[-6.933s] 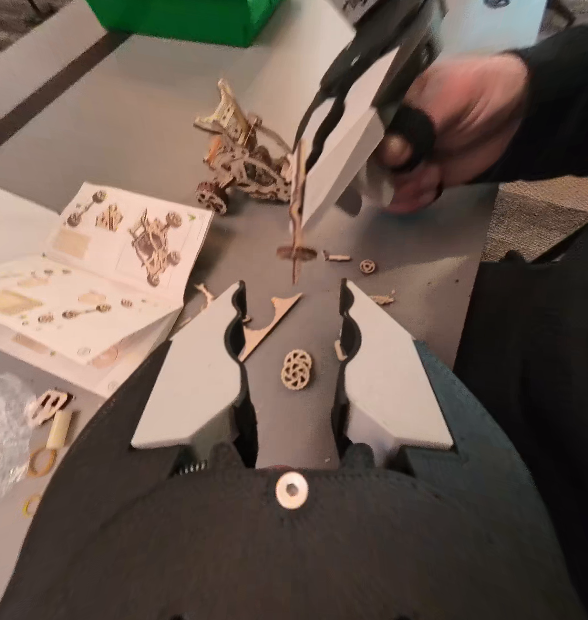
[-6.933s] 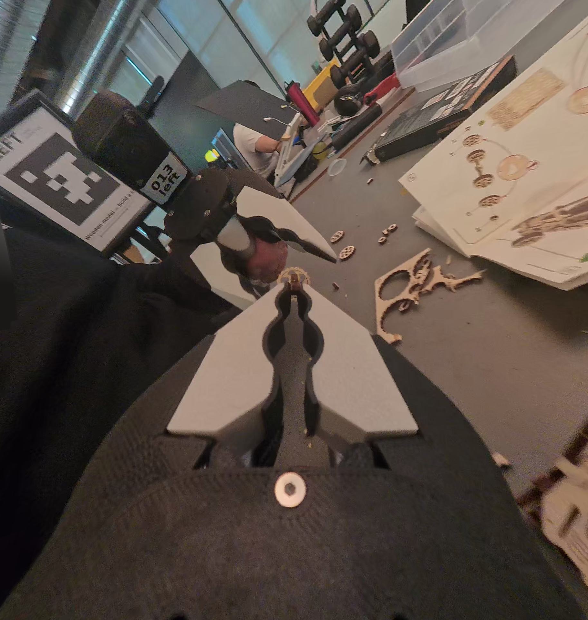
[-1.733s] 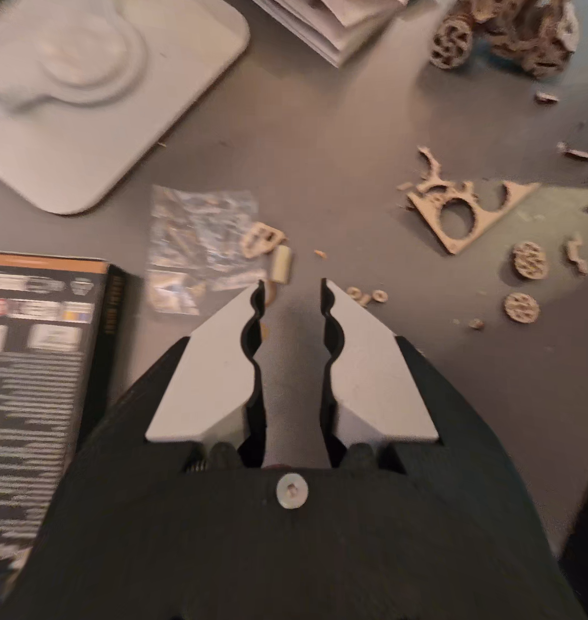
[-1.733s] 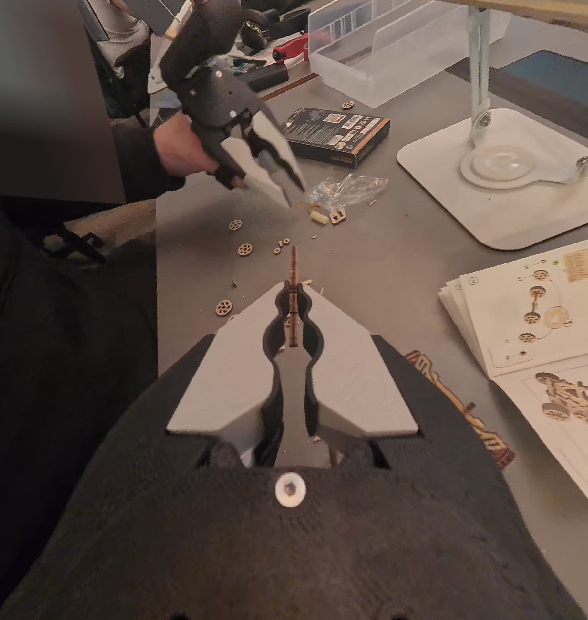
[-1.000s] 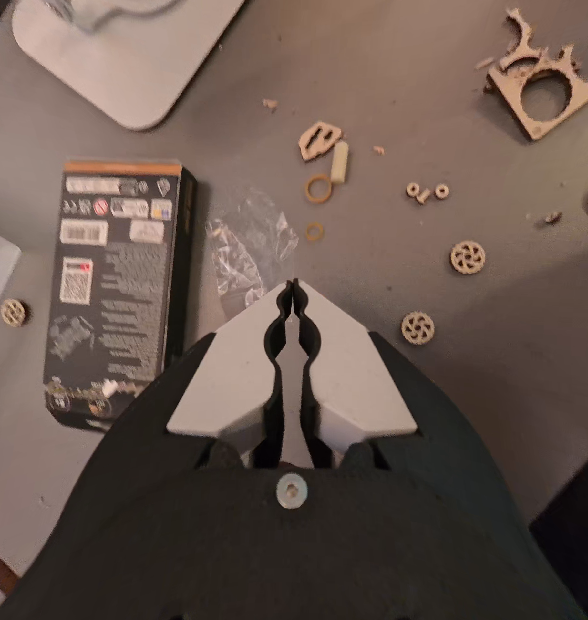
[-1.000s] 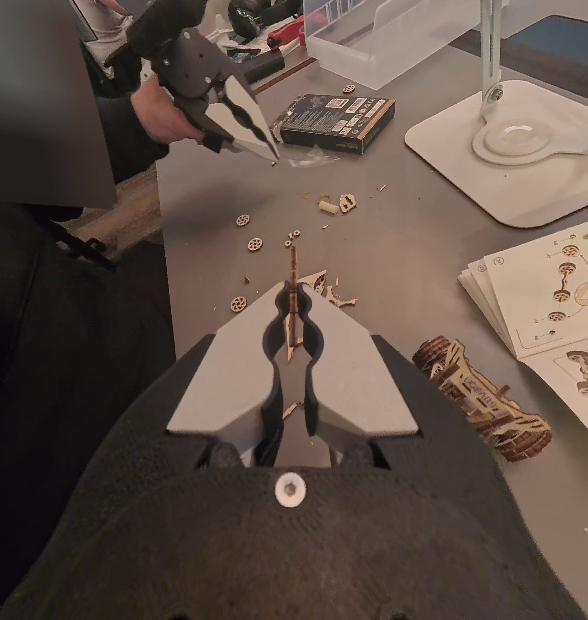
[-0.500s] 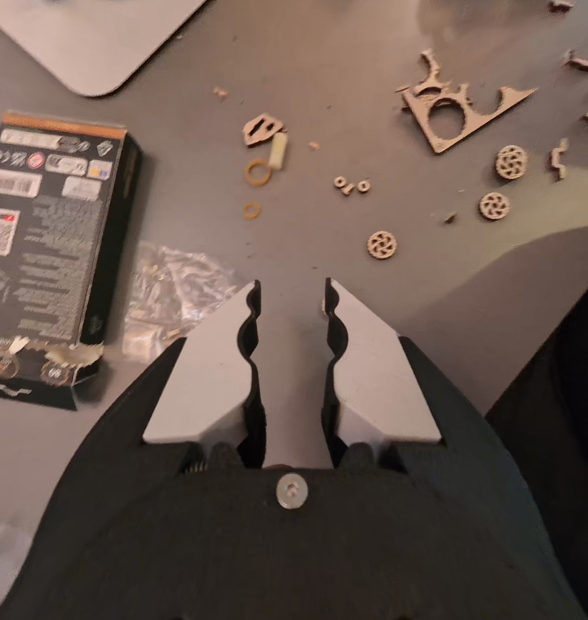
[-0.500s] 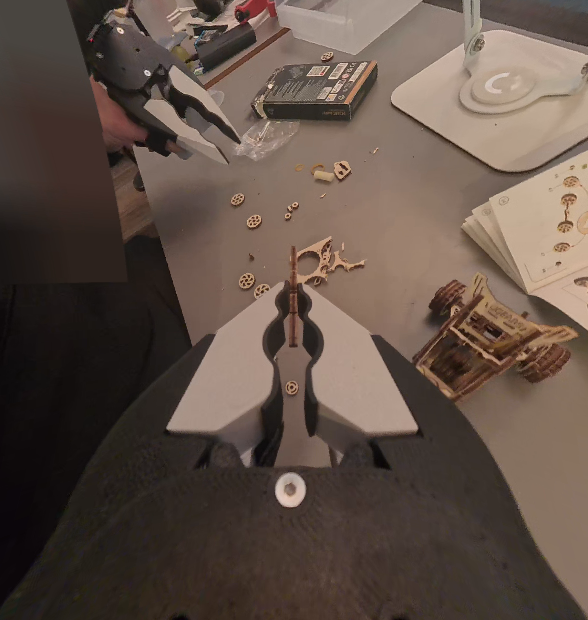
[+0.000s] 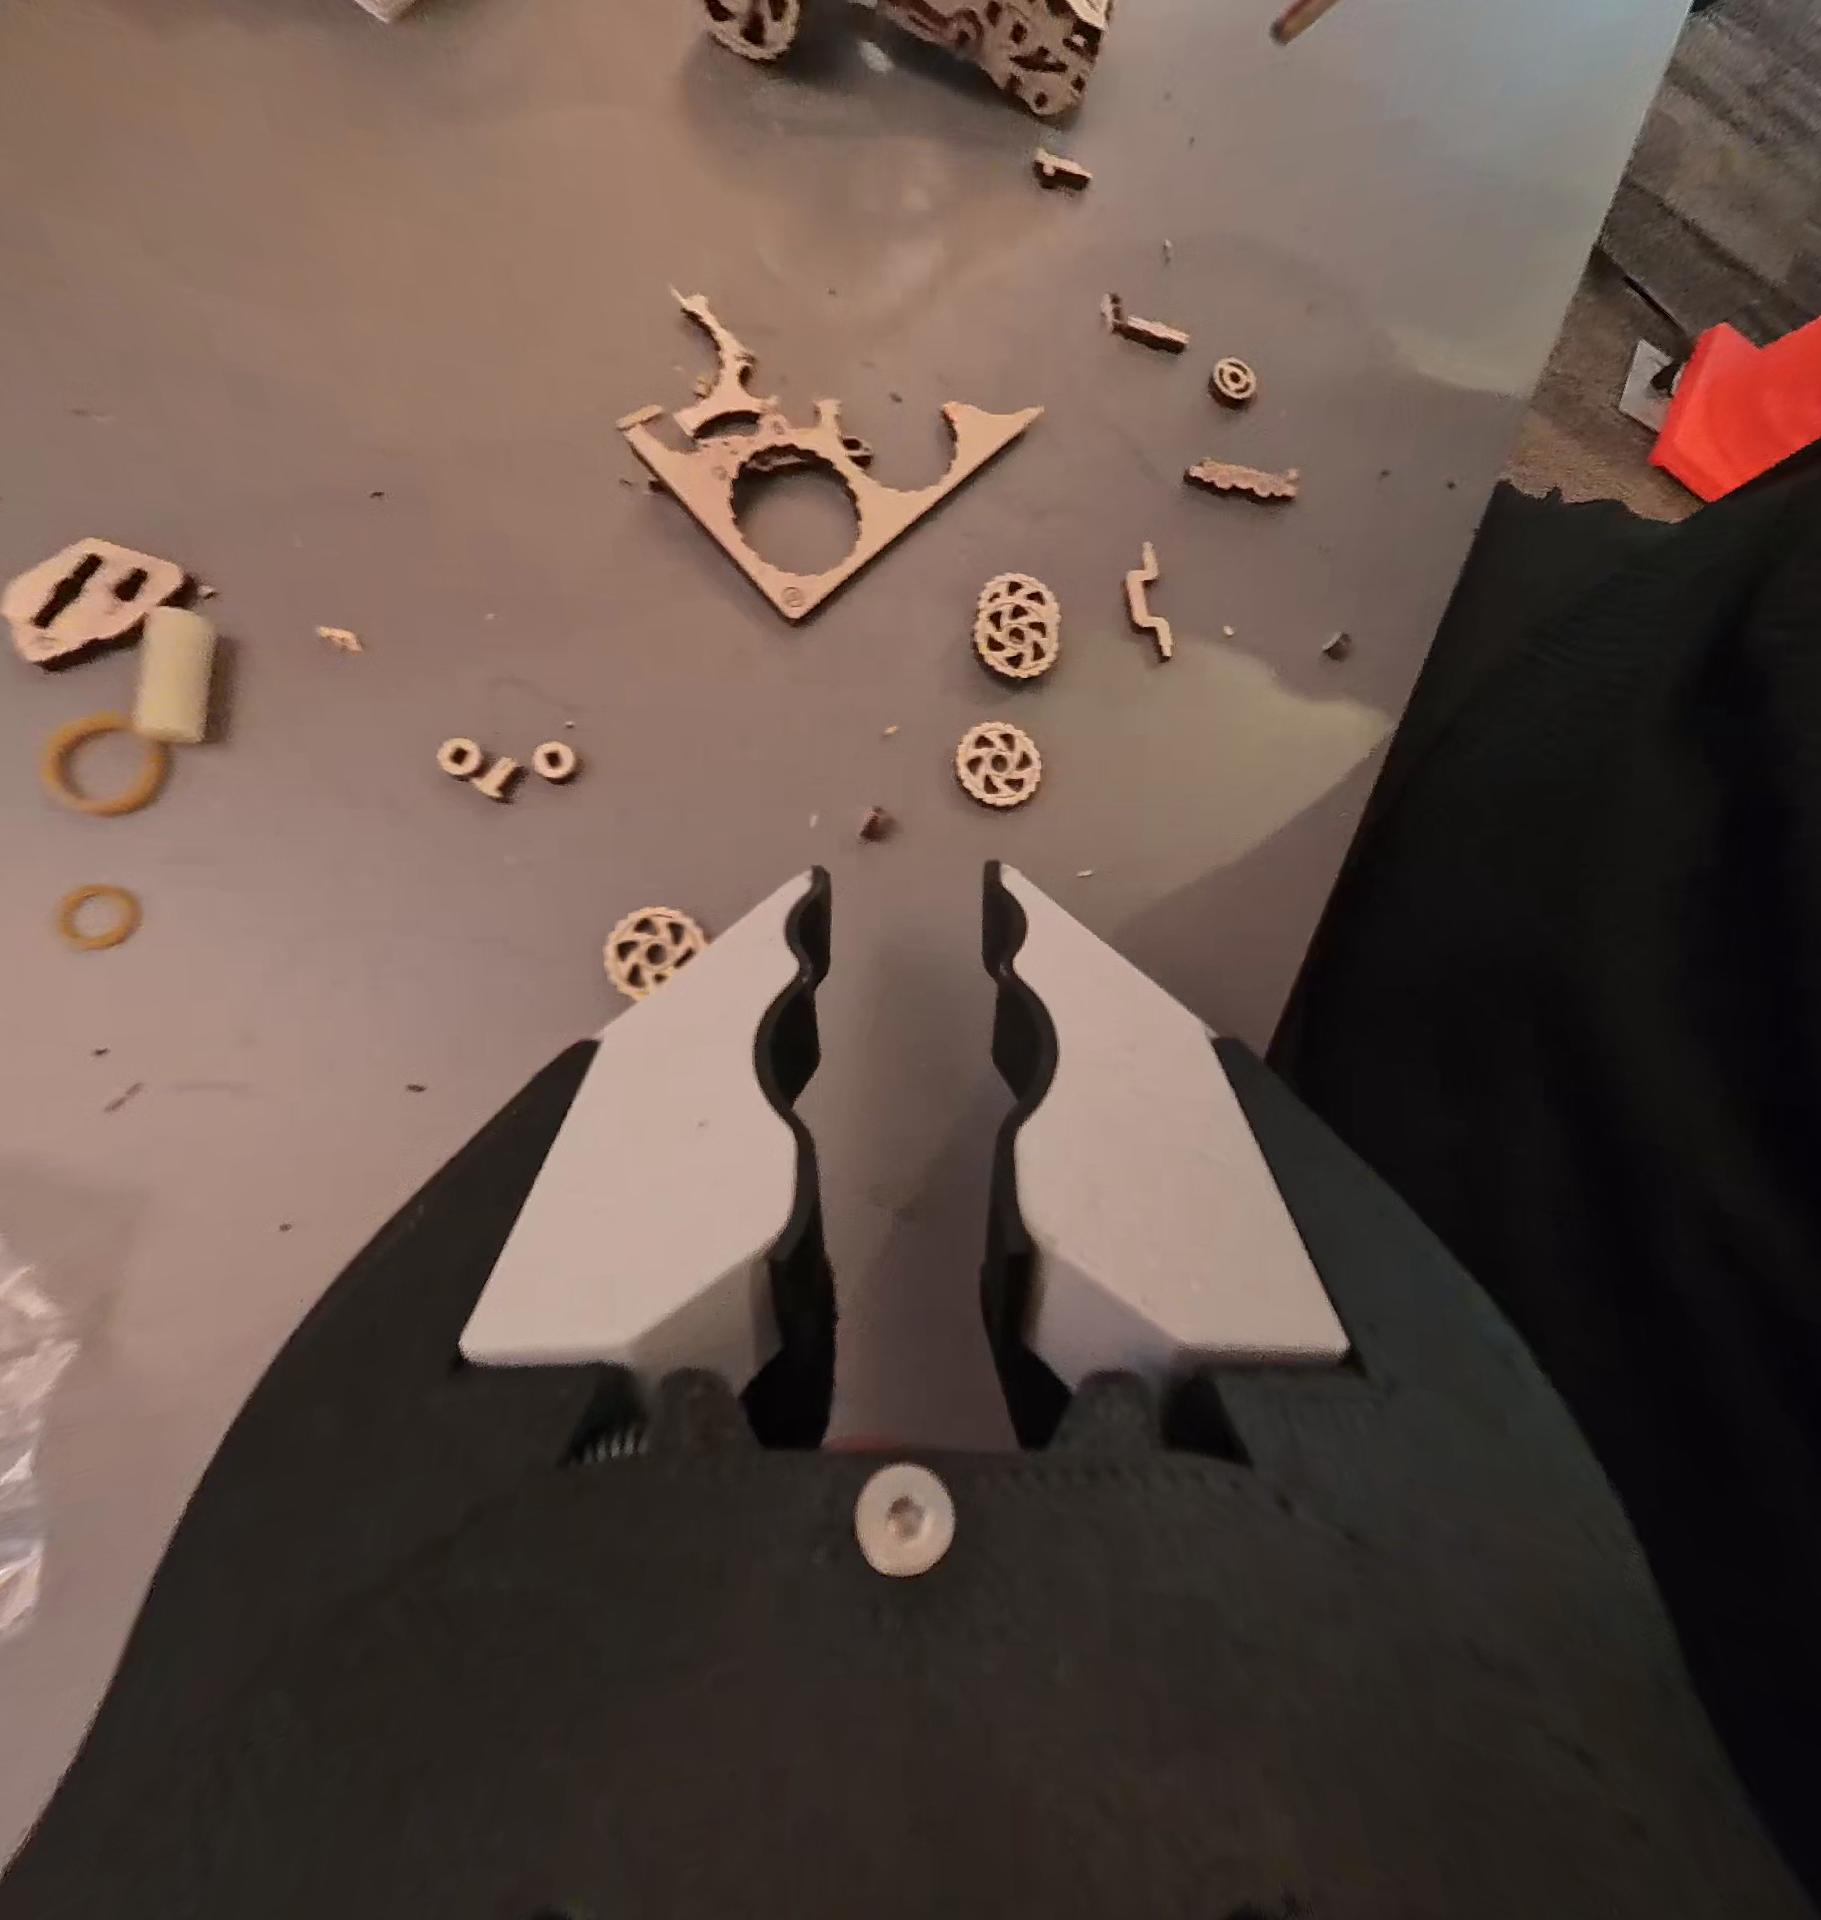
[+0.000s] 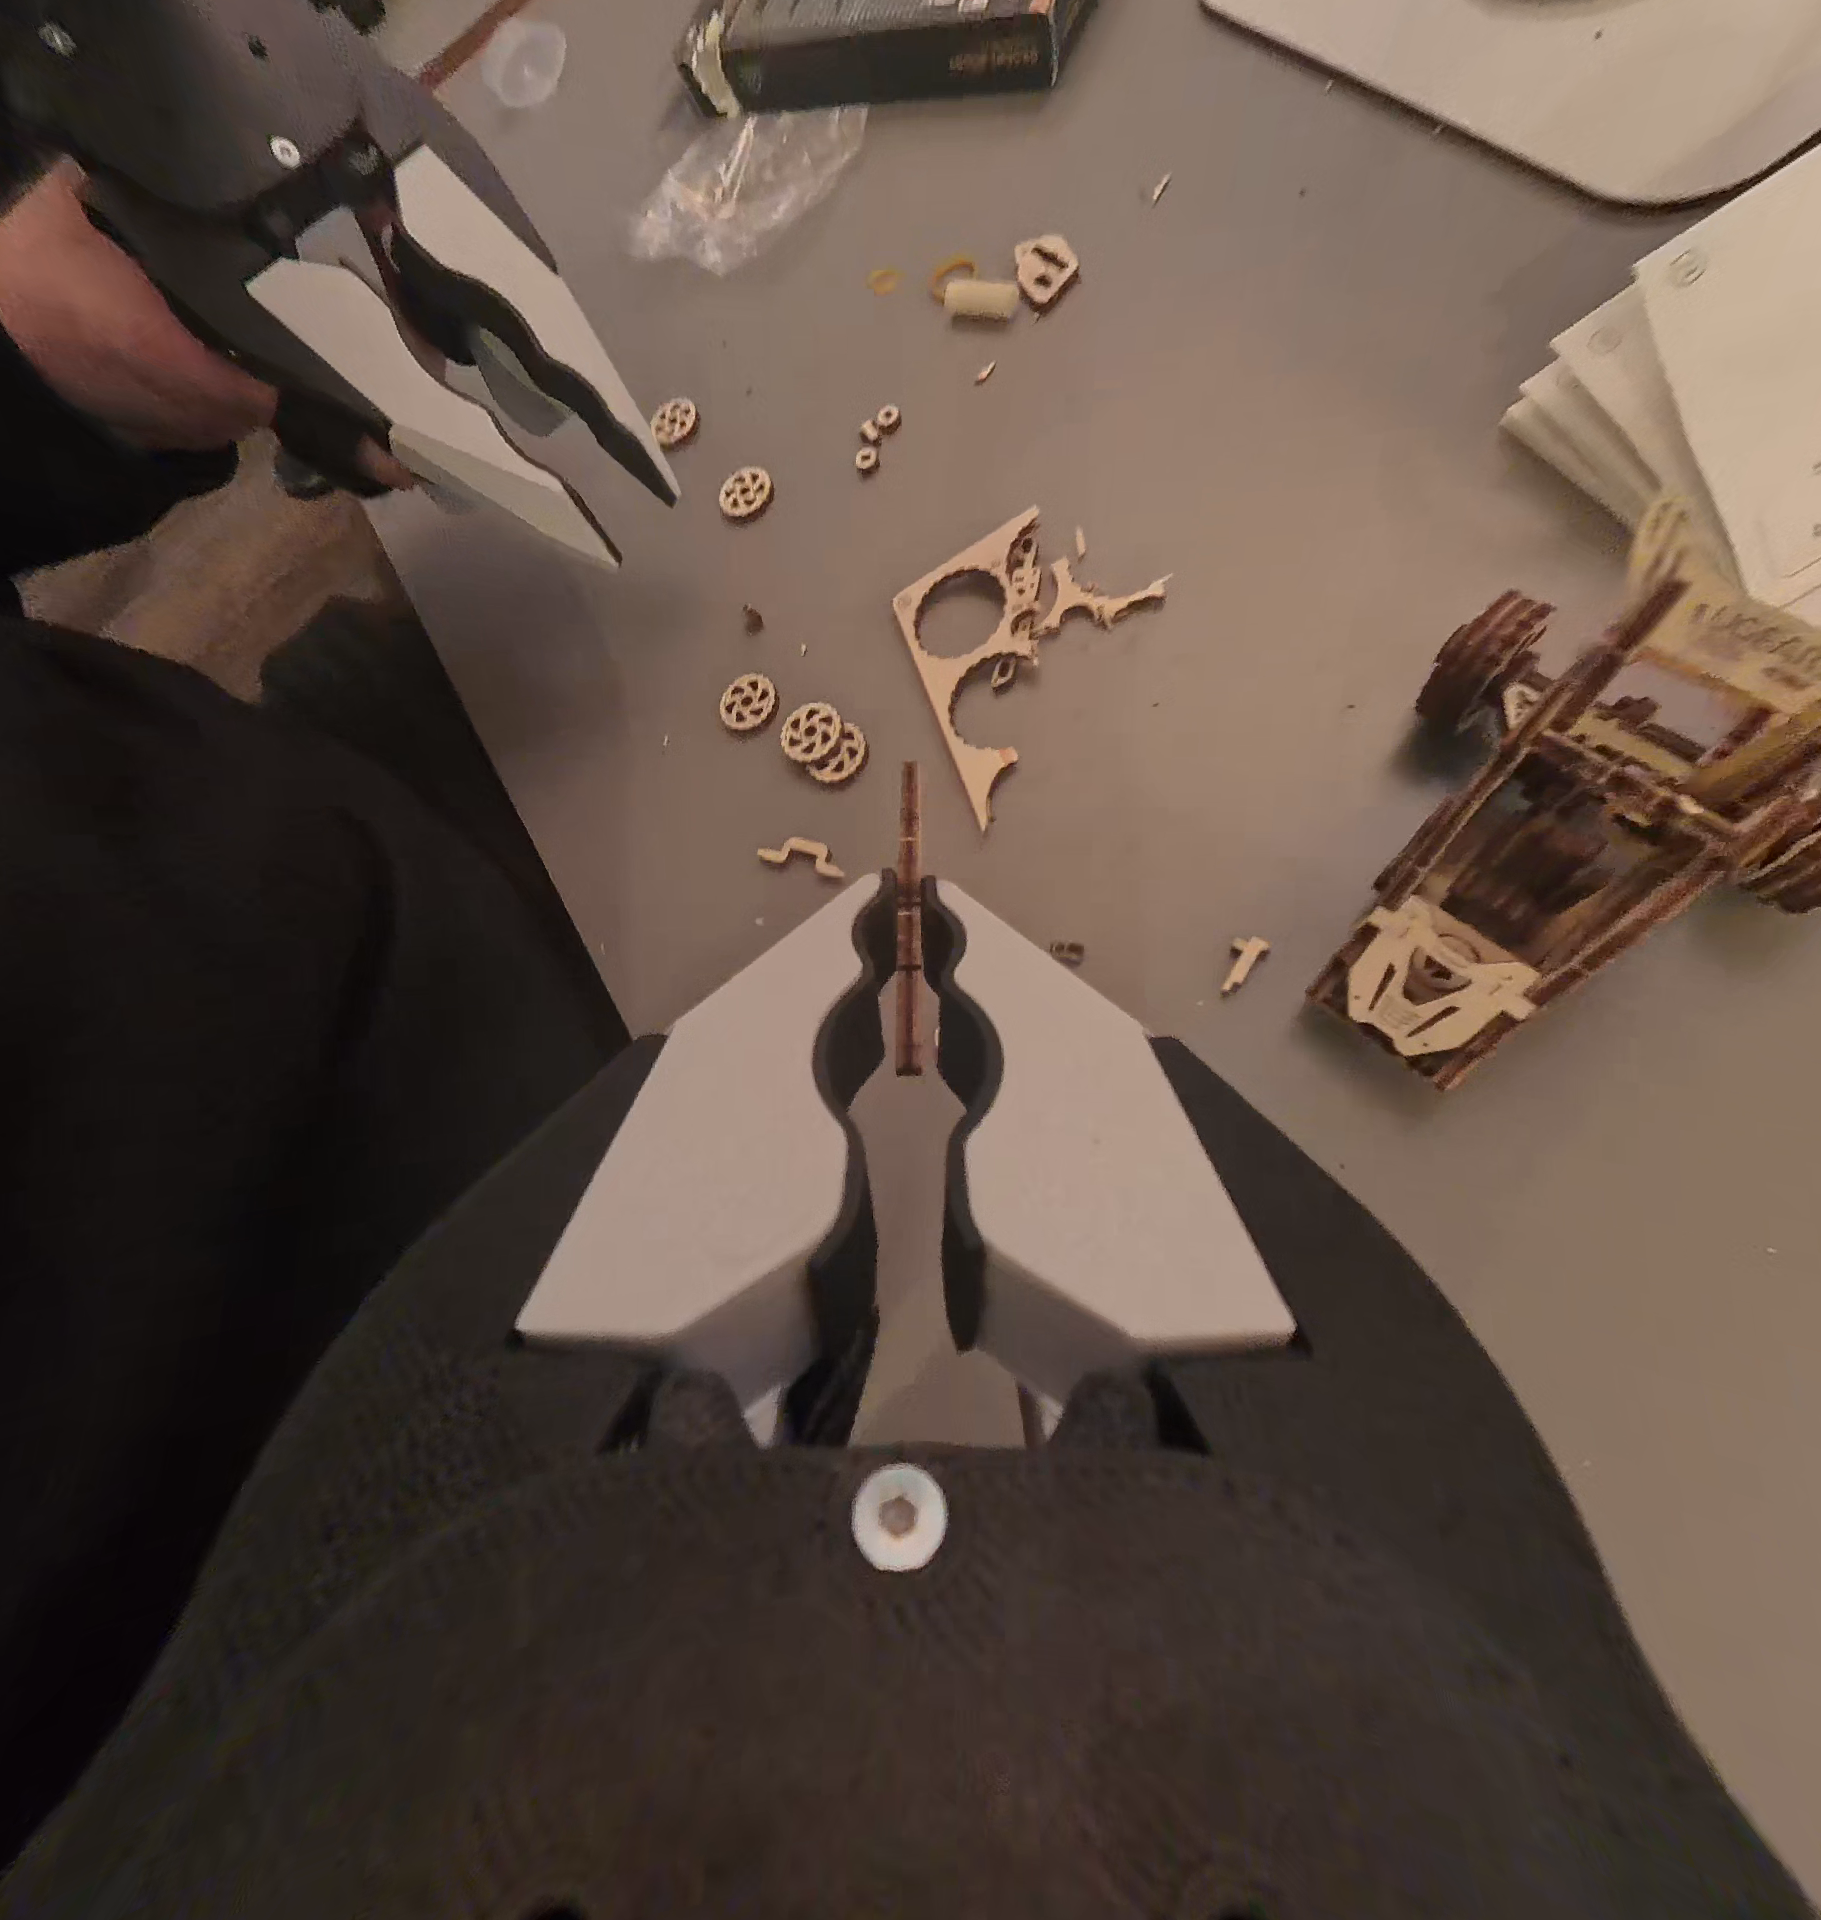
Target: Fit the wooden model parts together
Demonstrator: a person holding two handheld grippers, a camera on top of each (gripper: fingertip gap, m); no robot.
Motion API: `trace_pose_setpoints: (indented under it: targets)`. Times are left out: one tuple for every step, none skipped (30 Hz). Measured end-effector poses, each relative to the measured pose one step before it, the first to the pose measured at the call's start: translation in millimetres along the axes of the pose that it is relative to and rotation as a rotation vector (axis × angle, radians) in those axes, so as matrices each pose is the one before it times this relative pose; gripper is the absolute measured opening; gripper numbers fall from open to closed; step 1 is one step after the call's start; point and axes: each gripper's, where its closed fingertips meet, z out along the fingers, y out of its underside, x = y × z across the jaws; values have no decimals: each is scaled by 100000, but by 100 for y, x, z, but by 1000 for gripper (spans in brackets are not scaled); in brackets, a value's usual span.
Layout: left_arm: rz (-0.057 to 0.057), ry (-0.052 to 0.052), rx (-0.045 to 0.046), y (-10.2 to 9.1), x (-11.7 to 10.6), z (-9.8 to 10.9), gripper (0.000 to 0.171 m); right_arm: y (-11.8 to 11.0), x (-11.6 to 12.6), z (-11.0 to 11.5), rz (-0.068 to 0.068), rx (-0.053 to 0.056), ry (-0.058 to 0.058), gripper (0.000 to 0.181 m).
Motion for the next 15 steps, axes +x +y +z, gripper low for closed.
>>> trace_pose_setpoints:
  targets:
    - [453, 655, -114, 43, 338, 169, 25, 352, -95, 177, -967, -1459, 437, 1]
    - [372, 963, -88, 20, 333, 147, 25, 374, -46, 119, -846, -1525, 569, 1]
    - [414, 734, -369, 59, 253, 144, 25, 441, 29, 94, -870, -1717, 694, 1]
    - [603, 132, -692, 90, 132, 155, 25, 462, 122, 52, -823, -1544, 1052, 1]
    - [611, 187, -277, 22, 137, 150, 25, 439, 133, 26, -290, -1229, 854, 1]
    - [264, 1028, 99, -66, 273, 178, 25, 311, 54, -9, 151, -529, 203, 1]
    - [-46, 796, -186, -32, 208, 232, 25, 146, -35, -51, 278, 269, -244, 1]
    - [119, 284, -586, 24, 115, 299, 25, 80, -77, -47, 99, 440, -454, 1]
    - [669, 230, -458, -44, 114, 310, 25, 124, -59, -5, -96, -132, -339, 1]
    - [987, 497, -379, -91, 186, 294, 25, 165, -31, 25, -443, -547, -31, 1]
    - [1007, -213, -591, -82, 80, 280, 26, 134, -46, 32, -500, -296, -30, 1]
    - [1263, -1180, -674, -24, -67, 255, 26, 88, -100, 31, -260, 10, -504, 1]
    - [1495, -2028, -2108, 245, -286, 180, 26, 80, -132, 50, -92, 81, -621, 1]
    - [1465, -2696, -2370, 333, -498, 78, 27, 115, -130, 60, -84, 51, -641, 1]
    - [518, -1475, -686, 155, -355, 25, 27, 148, -176, 84, -54, -37, -821, 1]
